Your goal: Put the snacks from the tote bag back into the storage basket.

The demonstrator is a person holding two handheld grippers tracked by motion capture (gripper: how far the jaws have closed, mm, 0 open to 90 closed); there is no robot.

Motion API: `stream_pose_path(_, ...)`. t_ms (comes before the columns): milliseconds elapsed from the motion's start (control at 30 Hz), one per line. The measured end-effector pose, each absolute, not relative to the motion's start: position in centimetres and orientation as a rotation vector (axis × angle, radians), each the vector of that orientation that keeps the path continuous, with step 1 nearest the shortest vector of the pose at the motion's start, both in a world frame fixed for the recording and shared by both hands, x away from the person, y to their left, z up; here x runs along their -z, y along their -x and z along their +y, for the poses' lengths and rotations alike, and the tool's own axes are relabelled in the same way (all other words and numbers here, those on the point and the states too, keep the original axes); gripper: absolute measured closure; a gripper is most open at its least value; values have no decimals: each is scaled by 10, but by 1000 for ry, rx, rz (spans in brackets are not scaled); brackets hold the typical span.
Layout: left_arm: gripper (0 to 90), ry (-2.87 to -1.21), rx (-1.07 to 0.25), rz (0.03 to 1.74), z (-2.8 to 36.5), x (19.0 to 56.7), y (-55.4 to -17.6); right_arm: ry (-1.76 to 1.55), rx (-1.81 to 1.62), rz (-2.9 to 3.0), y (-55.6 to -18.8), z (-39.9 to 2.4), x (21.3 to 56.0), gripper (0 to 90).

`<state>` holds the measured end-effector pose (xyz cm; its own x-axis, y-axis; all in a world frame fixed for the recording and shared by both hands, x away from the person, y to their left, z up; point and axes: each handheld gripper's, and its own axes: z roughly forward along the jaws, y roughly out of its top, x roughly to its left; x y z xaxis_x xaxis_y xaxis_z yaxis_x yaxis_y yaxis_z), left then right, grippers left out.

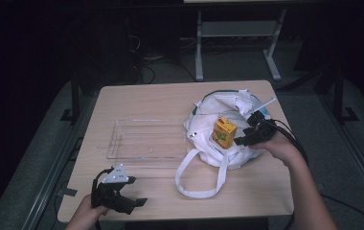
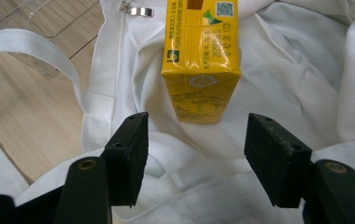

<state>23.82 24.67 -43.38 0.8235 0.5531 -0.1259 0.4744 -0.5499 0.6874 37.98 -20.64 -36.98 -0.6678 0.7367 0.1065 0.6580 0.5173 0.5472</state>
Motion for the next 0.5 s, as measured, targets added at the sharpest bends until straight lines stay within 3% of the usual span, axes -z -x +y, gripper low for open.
stream_pose_path(500,132,-2261,-129,743,247,434,-238,-1196,-710,2697,-399,-194,344,303)
